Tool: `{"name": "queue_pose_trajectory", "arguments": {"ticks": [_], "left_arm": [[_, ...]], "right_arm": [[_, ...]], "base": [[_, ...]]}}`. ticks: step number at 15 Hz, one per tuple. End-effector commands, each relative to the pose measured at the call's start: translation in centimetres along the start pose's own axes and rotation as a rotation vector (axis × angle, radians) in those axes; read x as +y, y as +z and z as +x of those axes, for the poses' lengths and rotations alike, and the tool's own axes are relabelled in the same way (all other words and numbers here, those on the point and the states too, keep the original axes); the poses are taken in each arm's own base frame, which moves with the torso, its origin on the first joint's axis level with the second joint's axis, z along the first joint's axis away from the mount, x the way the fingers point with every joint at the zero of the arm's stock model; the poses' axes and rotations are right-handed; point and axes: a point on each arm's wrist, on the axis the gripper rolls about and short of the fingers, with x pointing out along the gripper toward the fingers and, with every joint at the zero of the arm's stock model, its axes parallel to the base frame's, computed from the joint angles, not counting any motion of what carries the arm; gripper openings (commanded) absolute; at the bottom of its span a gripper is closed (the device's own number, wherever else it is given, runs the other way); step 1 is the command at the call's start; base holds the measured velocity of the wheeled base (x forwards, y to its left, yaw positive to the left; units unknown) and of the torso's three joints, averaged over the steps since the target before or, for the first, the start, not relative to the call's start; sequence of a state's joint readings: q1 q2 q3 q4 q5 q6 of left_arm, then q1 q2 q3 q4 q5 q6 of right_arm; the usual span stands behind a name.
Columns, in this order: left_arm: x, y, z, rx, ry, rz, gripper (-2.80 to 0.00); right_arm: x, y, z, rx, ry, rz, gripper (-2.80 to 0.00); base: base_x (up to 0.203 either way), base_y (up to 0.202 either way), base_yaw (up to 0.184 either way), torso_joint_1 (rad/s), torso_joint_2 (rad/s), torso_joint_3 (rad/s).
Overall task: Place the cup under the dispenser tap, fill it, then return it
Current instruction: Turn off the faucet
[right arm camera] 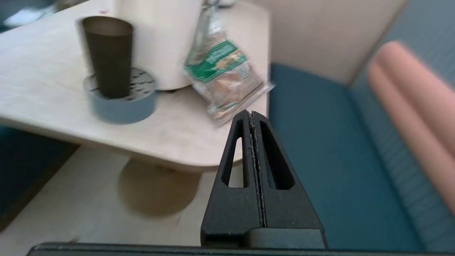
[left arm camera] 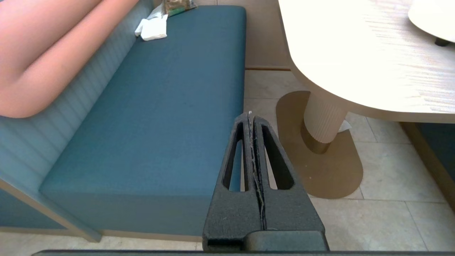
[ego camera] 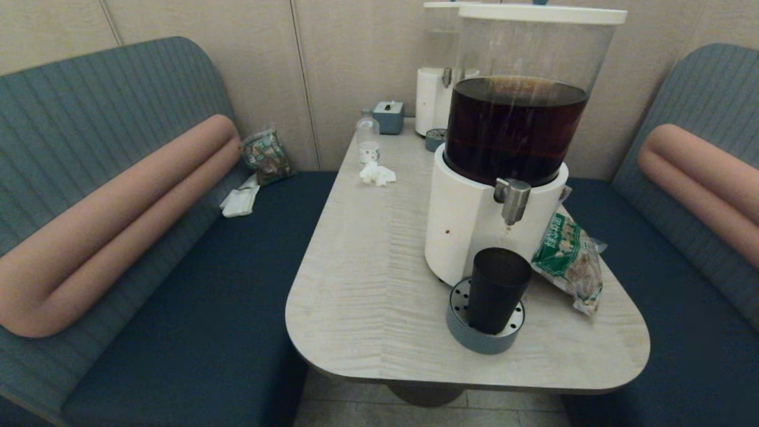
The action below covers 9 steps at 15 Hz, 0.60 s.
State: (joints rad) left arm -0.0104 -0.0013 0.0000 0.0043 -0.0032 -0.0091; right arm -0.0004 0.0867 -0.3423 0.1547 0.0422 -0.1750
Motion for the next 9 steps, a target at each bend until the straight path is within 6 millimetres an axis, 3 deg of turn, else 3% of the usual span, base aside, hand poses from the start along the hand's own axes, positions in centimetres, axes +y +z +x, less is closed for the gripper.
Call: {"name": "queue_pose_trajectory", "arguments": {"ticks": [1, 4, 6, 9], "left_arm": [[0.0, 0.0, 0.0, 0.000, 0.000, 0.000, -2.80], [0.0, 0.0, 0.0, 0.000, 0.000, 0.000, -2.80], [0.0, 0.0, 0.0, 0.000, 0.000, 0.000, -2.80], [0.0, 0.0, 0.0, 0.000, 0.000, 0.000, -2.80]], "right_arm": [[0.5, -3.1, 0.9, -0.104, -0.039, -0.012, -2.80], [1.0, -6.3, 1.7, -0.047, -0.035, 0.007, -2.80], [1.3, -8.1, 1.6, 0.122, 0.005, 0.054, -2.80], [1.4, -8.1, 1.6, 0.124, 0.011, 0.075, -2.80]], "base": [[0.000, 0.000, 0.000, 0.000, 0.00, 0.000], [0.000, 0.000, 0.000, 0.000, 0.00, 0.000], [0.000, 0.000, 0.000, 0.000, 0.00, 0.000], [0.000, 0.000, 0.000, 0.000, 0.00, 0.000]]}}
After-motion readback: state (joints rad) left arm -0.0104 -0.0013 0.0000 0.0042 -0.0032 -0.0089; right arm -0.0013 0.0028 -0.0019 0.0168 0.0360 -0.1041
